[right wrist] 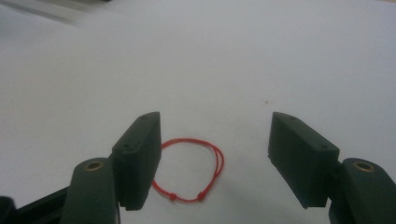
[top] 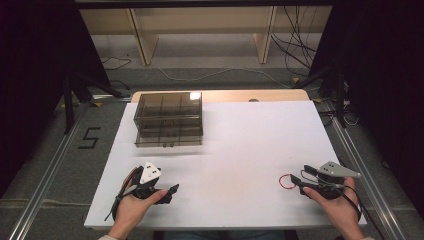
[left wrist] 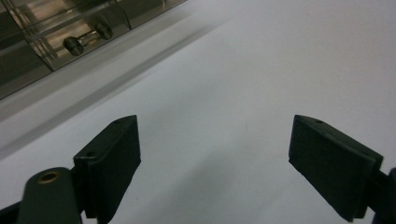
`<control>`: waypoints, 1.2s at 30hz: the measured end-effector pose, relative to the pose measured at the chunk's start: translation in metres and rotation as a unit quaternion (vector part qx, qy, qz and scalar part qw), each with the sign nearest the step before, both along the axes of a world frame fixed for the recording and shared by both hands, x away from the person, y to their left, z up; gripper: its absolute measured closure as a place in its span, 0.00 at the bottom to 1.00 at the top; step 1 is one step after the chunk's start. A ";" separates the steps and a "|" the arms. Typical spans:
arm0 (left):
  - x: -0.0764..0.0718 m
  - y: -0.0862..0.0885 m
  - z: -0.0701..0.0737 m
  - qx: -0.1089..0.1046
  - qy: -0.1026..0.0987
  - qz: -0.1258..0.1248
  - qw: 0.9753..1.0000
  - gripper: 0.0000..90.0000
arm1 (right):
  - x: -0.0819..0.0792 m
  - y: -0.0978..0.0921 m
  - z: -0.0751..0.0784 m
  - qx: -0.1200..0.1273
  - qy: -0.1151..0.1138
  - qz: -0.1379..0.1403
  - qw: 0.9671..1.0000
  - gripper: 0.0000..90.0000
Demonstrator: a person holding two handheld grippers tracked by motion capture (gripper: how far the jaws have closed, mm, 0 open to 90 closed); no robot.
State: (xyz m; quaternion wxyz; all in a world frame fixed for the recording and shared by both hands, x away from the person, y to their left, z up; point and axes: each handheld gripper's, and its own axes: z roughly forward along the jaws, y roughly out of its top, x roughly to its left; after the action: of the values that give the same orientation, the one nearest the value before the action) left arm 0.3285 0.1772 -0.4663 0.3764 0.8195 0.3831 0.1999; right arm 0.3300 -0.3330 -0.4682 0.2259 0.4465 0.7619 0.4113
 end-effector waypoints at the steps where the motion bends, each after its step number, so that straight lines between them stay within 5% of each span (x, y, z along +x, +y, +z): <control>1: 0.000 -0.001 0.000 0.001 0.000 0.000 1.000 0.18 | 0.000 0.000 0.000 -0.001 0.004 -0.001 1.000 0.40; 23: 0.000 -0.001 -0.001 0.005 0.003 -0.009 1.000 0.19 | 0.002 -0.004 0.000 -0.011 0.061 -0.026 0.998 0.60; 36: 0.001 -0.002 -0.002 0.009 0.004 -0.008 1.000 0.20 | 0.011 0.002 -0.009 -0.029 0.108 -0.011 0.994 0.74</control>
State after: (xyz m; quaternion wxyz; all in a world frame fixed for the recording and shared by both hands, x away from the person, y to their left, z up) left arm 0.3293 0.1747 -0.4684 0.3695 0.8264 0.3763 0.1973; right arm 0.3415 -0.3311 -0.4774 0.1596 0.4898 0.7886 0.3358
